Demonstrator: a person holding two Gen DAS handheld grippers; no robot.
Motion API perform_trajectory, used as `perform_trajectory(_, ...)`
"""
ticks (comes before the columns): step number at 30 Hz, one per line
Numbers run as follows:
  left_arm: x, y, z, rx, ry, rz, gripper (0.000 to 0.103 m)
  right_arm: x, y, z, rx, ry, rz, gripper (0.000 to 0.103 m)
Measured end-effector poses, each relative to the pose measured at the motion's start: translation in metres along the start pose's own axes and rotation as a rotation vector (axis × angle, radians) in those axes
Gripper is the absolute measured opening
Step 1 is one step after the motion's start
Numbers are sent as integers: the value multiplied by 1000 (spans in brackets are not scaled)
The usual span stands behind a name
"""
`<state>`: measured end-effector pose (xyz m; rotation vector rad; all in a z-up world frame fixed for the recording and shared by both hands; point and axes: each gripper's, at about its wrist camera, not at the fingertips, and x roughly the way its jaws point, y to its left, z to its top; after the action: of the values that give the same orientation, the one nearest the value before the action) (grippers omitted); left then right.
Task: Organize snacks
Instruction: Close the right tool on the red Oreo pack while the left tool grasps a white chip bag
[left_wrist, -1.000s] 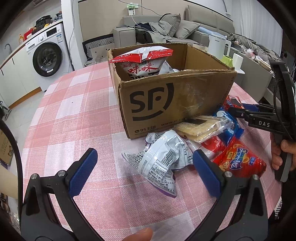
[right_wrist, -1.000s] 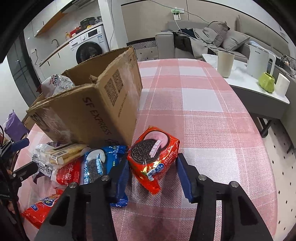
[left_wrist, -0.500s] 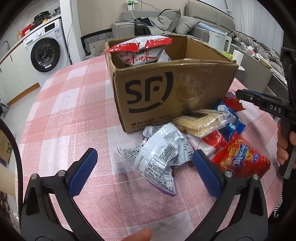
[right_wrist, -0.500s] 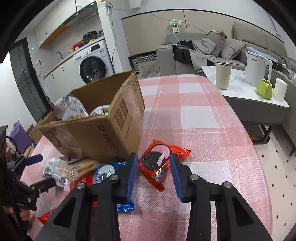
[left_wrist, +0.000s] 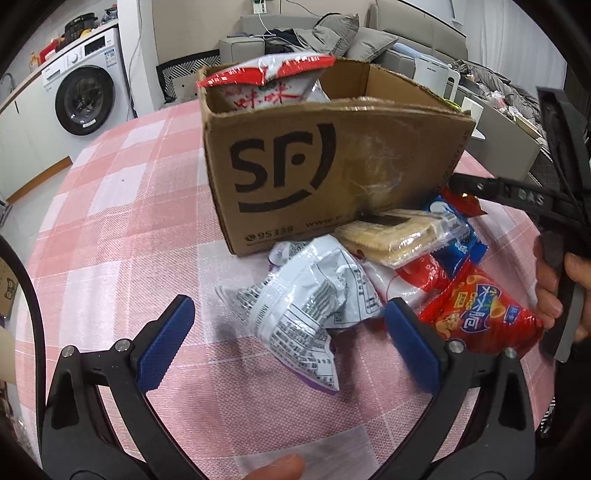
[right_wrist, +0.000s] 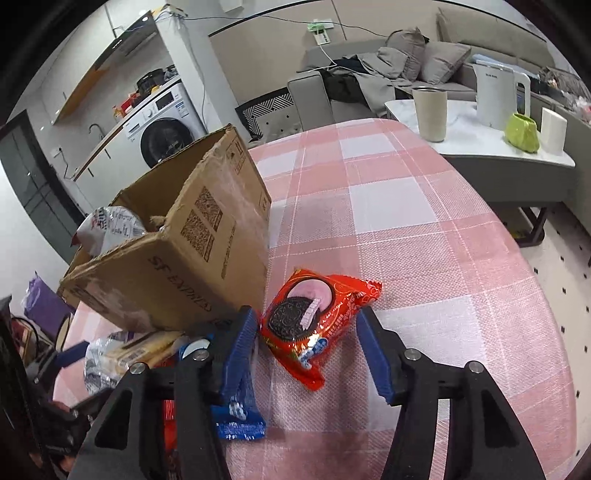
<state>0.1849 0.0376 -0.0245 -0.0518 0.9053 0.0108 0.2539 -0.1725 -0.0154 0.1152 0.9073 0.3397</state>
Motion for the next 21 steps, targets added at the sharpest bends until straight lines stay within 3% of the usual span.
perform_trajectory(8,3,3,1,12,14,-5,102,15,-2,5,1,25,-63,65)
perform_trajectory(14,4,7,2,3,22,-42,93,10,-7,6,15,28,-19,65)
perform_trajectory(21,2,0,0,33,-3,-44,81,17,0,3,-44,29,-61,64)
